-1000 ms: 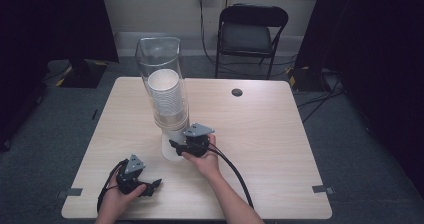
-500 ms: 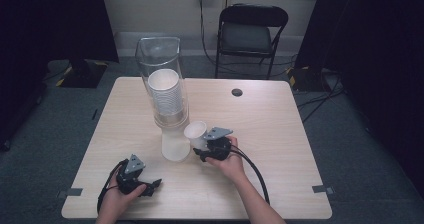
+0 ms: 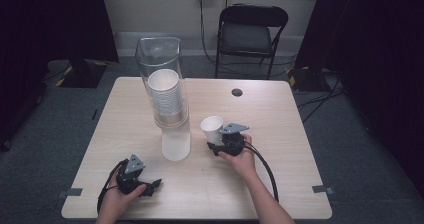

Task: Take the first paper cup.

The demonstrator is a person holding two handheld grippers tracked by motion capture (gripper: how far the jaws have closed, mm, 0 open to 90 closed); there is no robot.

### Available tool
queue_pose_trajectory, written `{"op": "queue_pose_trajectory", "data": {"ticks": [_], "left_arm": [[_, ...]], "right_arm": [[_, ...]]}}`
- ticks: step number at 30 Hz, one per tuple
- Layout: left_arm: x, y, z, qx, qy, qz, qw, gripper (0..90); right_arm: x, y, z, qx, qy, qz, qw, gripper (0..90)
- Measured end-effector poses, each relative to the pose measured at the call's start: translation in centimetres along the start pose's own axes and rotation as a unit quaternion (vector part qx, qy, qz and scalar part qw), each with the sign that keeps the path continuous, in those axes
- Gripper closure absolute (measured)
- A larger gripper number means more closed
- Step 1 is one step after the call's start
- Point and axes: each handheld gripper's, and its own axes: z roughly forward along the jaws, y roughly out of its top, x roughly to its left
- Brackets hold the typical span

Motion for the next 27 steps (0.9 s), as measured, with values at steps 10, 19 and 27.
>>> {"op": "queue_pose_trajectory", "data": {"ticks": [10,19,27], "left_arm": [[0.0,0.0,0.0,0.0,0.0,0.0,1.0,4.6],[0.0,0.0,0.0,0.0,0.0,0.0,1.0,4.6],[0.0,0.0,0.0,0.0,0.0,0.0,1.0,4.6]], "right_arm": [[-0.8,-0.5,0.3,0.004,-0.012,0.024,0.9996,33.7],[-1.2,-0.6,0.3,0.012,-0.024,0.03,0.9992,33.5],[-1.7,-0.8,0.2,0.029,-0.031,0.024,0.9988,33.3]]}}
